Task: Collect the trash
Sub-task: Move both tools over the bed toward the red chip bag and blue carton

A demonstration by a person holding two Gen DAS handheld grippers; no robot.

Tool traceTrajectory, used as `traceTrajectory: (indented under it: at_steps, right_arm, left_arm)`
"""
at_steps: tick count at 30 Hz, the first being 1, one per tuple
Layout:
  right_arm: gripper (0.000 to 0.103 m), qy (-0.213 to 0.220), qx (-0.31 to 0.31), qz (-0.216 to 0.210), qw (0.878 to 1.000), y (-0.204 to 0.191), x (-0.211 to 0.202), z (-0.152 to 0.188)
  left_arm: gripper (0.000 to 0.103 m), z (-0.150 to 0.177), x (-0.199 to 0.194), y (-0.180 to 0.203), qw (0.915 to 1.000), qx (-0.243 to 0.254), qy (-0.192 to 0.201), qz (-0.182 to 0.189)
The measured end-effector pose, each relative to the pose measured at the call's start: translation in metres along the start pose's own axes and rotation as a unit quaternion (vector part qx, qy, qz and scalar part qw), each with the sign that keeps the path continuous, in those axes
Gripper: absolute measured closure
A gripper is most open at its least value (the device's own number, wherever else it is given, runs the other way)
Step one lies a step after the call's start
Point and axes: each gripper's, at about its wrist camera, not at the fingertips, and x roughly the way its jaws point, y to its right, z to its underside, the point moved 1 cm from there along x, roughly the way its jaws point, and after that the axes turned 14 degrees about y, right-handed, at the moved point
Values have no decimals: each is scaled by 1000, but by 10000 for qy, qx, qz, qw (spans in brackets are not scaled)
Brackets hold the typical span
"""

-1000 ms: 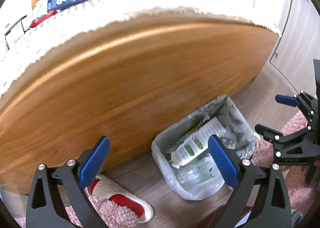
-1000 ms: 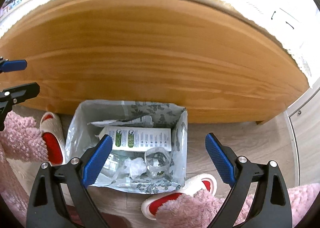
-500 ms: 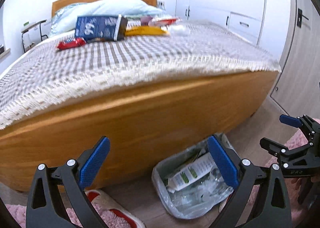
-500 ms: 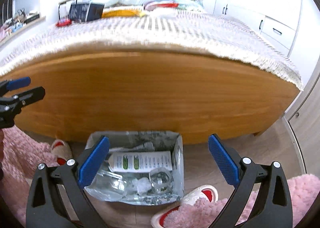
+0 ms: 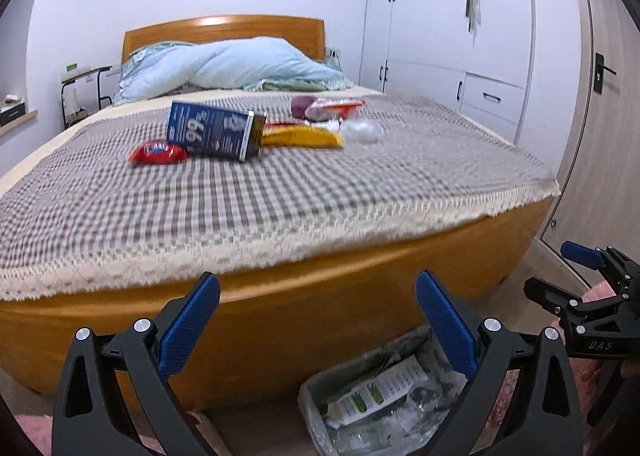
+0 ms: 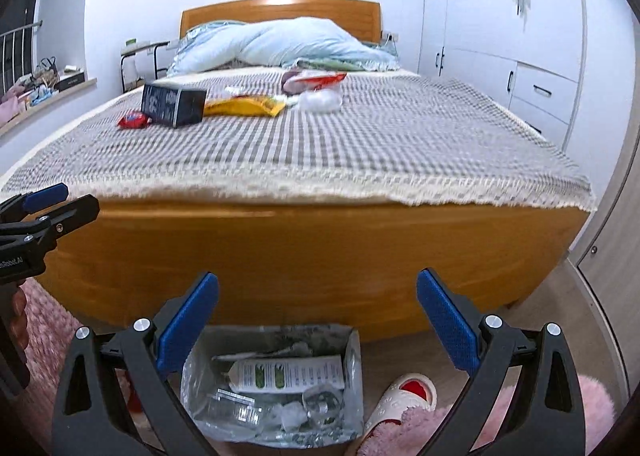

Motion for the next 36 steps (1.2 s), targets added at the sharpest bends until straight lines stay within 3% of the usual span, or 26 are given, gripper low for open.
traceTrajectory:
  at_steps: [9, 24, 36]
  right_arm:
    - [8, 443, 105, 178, 9988, 19, 20, -37]
    - [8, 991, 356, 185, 9943, 21, 87, -86]
    - [8, 1123, 158, 70, 9935, 0, 149, -113]
  left_arm:
    - [8, -25, 21, -21, 9990, -235, 271, -263]
    - [8, -74, 67, -70, 9929, -402, 804, -774]
    - [8, -86, 100, -128, 9873, -611, 664, -1308]
